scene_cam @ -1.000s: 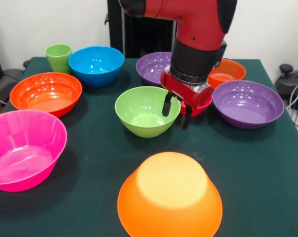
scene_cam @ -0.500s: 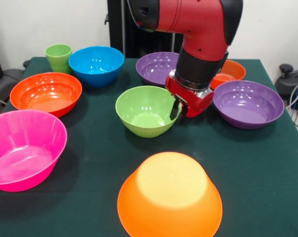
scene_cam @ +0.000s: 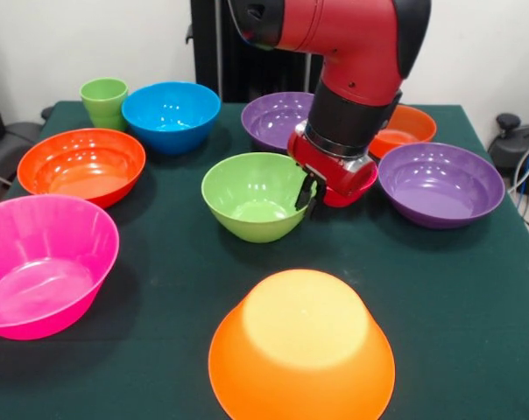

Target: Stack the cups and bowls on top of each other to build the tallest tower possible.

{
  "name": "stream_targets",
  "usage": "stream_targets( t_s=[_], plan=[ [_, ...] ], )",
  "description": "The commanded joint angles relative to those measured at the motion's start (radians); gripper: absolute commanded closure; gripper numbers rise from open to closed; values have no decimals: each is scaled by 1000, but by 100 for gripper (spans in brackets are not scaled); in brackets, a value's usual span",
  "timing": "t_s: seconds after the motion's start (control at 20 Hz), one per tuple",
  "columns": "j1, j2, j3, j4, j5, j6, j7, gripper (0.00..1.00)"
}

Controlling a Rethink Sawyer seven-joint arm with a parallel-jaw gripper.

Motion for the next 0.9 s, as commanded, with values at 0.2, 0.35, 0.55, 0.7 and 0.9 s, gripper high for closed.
stream_targets(
  t_s=[0.2, 0.35, 0.55, 0.7, 0.9],
  plan=[
    [-17, -7, 61, -12, 14, 46, -68, 100],
    [-25, -53, 71, -19, 25, 112, -108, 100],
    [-35, -95, 76, -49, 39, 211, -146, 100],
    [-38, -126, 78, -63, 46, 279, -163, 100],
    [-39, -146, 81, -93, 45, 360, -177, 100]
  ],
)
